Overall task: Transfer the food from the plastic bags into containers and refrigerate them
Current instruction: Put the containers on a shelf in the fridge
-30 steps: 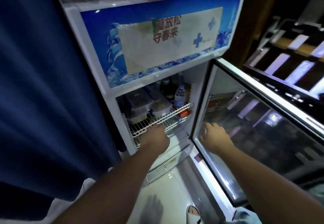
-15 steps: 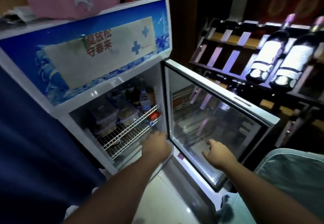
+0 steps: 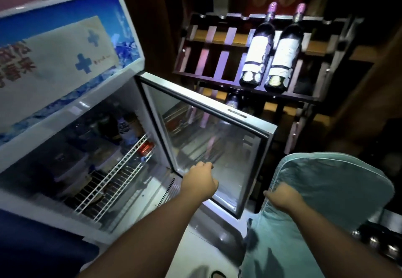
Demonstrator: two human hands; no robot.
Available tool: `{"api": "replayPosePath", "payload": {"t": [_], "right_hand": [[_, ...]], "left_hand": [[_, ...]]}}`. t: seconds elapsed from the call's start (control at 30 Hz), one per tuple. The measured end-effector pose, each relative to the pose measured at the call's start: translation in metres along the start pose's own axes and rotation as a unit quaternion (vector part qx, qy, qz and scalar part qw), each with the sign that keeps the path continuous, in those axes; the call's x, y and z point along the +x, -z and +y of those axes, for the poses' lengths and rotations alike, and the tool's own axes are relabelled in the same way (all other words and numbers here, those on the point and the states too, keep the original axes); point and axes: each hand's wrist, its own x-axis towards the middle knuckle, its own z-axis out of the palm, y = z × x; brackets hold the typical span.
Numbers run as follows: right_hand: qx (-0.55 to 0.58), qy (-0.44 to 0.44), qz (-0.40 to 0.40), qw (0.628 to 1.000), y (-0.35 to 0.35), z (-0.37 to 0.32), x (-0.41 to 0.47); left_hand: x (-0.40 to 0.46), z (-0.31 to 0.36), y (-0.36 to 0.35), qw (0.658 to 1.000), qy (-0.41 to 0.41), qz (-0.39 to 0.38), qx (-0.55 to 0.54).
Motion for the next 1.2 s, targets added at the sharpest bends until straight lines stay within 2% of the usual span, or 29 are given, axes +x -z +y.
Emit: {"api": "replayPosePath", "payload": {"t": [0.07, 0.13, 0.23, 0.3, 0.43, 0.77, 1.03, 1.2], "right_hand": [[0.131, 0.008, 0.055, 0.990, 0.013, 0.001, 0.002], [0.233, 0.062, 0.077, 0.967, 0.029, -0.011, 0.000], [0.308, 0.135, 0.082, 0.938, 0.043, -0.039, 0.006], [0.303, 0.155, 0.108, 0.934, 0.044, -0.057, 0.011], [0.316, 0.127, 0.152, 0.928, 0.037, -0.079, 0.009], [0.310, 0.145, 0.183, 0.922, -0.003, -0.082, -0.035], [0.283, 0.242, 0.113, 0.921, -0.055, -0.073, -0.085], [0.205, 0.287, 0.077, 0.933, -0.089, -0.086, -0.123]], "left_hand": [[0.005, 0.006, -0.004, 1.000, -0.017, -0.010, -0.005], [0.008, 0.009, -0.004, 0.999, -0.028, -0.015, -0.017], [0.013, 0.009, -0.002, 0.999, -0.038, -0.018, -0.022], [0.014, 0.005, 0.003, 0.999, -0.038, -0.017, -0.027], [0.013, -0.012, 0.013, 0.999, -0.023, 0.001, -0.033], [0.000, -0.068, 0.016, 1.000, 0.009, 0.017, -0.022], [-0.025, -0.097, 0.013, 0.999, 0.006, 0.026, -0.036], [-0.050, -0.124, 0.009, 0.998, 0.018, 0.036, -0.053]]}}
